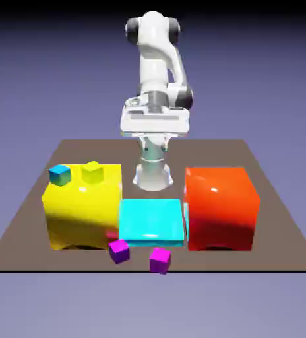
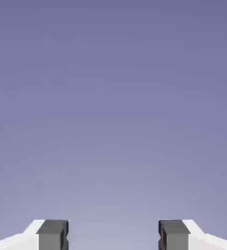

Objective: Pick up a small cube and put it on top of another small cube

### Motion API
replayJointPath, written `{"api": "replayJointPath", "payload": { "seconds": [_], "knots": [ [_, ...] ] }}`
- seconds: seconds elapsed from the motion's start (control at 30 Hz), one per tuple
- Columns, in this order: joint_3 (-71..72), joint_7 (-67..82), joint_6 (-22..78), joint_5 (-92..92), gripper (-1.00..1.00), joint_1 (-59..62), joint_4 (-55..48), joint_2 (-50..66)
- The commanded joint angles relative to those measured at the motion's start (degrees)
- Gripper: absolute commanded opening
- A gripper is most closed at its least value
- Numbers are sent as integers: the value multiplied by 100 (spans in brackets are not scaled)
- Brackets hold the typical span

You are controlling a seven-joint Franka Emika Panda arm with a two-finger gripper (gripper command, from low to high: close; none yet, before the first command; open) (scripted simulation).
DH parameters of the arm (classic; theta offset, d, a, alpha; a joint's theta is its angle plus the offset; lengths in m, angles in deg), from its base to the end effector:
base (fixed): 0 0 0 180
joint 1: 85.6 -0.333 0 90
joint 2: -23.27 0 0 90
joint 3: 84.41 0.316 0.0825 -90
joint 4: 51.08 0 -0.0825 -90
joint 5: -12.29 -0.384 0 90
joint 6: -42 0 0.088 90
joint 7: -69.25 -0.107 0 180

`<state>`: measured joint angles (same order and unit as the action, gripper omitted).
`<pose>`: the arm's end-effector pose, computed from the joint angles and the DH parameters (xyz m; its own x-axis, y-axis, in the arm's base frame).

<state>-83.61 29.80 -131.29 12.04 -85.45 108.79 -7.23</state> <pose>0.3975 0.0043 0.4513 0.5604 -0.6297 0.5380 -0.4525 -0.7768 -0.4379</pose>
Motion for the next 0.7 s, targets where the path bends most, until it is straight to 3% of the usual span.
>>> {"api": "replayJointPath", "payload": {
  "seconds": [0.0, 0.67],
  "knots": [
    [66, 250, 60, -20, 0, 69, -93, 179],
    [1390, 5233, 1265, -428, 0, 1455, -1961, 3759]
  ]
}}
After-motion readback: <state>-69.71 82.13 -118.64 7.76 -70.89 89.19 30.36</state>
